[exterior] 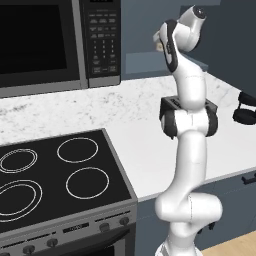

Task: Gather all objects into one cabinet and sort the glasses and bowls to opposite sides.

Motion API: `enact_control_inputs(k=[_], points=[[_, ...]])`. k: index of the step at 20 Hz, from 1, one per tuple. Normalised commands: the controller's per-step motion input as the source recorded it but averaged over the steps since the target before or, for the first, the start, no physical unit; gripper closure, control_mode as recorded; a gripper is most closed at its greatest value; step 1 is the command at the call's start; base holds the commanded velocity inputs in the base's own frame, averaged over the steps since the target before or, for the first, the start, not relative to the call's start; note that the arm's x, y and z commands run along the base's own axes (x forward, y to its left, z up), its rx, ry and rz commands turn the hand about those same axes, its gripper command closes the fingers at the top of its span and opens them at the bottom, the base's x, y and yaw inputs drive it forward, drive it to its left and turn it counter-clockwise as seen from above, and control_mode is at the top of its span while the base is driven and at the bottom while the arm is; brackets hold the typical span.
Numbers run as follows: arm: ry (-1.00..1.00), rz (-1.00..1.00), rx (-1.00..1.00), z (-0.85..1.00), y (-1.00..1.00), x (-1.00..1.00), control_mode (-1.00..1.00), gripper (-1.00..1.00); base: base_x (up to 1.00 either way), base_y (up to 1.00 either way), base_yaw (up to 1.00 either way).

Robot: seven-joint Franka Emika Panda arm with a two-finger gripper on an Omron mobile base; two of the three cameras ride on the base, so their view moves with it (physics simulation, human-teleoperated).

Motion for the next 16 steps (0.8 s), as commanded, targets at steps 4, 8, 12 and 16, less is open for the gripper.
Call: enact_control_inputs(k=[4,8,12,16], points=[[0.00,0.01,-0.01,-0.02,0.13,-0.12,-1.00,1.00,0.00,0.00,0.00],[-0.09,0.05,-0.09,-0.05,0.11,-0.93,-1.00,1.00,0.00,0.00,0.00],[-0.18,0.01,-0.04,0.00,0.07,-0.94,-1.00,1.00,0.00,0.00,0.00],[-0.27,0.00,-0.06,-0.06,0.10,-0.96,-1.00,1.00,0.00,0.00,0.00]])
